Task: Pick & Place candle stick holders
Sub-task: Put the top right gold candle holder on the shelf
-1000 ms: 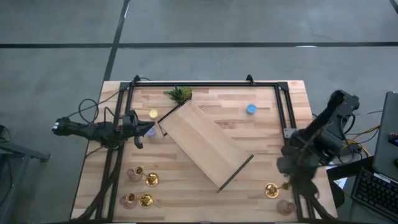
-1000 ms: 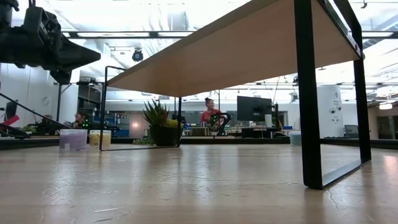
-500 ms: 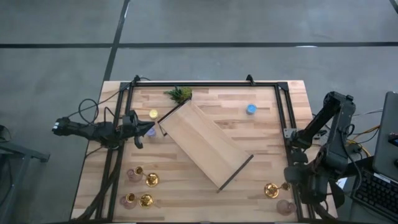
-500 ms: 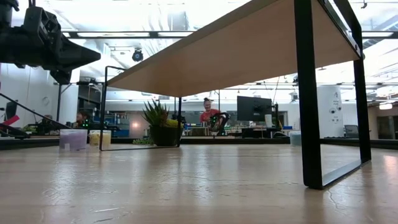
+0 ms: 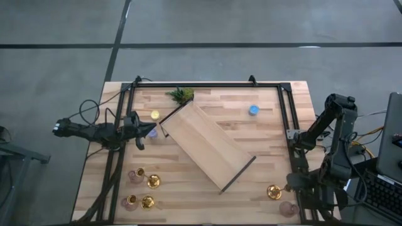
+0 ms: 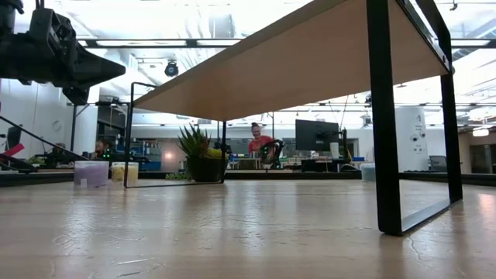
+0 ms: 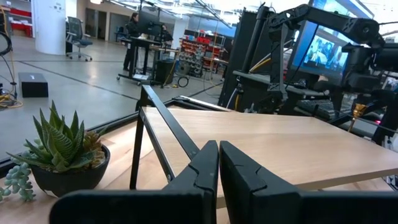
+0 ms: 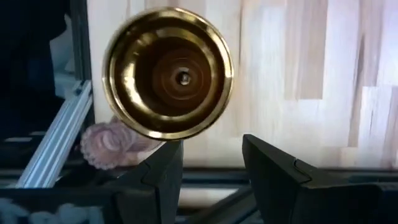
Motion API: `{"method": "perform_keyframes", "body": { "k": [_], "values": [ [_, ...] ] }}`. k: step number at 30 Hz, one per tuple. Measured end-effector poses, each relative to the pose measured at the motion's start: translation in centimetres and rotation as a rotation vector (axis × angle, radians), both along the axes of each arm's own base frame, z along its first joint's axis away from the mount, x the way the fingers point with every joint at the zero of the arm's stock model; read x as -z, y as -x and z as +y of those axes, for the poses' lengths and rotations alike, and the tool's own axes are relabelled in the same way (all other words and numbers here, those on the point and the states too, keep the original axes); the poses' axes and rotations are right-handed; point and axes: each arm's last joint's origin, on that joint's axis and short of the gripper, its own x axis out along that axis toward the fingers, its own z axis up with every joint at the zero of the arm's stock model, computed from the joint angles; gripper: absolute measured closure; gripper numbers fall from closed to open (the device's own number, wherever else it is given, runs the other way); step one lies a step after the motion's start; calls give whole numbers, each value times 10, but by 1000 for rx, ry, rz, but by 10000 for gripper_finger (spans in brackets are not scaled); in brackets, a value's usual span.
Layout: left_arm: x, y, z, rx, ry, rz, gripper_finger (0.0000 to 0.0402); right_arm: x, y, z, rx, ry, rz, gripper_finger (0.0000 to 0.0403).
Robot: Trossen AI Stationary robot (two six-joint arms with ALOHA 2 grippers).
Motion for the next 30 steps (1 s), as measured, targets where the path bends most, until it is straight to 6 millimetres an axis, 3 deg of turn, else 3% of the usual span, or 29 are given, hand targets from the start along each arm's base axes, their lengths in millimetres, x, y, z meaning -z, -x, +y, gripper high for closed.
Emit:
{"method": "perform_keyframes", "body": {
  "k": [13,30],
  "values": [
    [0,0,0,0,0,-1,383,16,13,5,39,26,-279,246],
    [0,0,0,0,1,-2,383,28,13,11,35,-25,-432,284]
  ]
}}
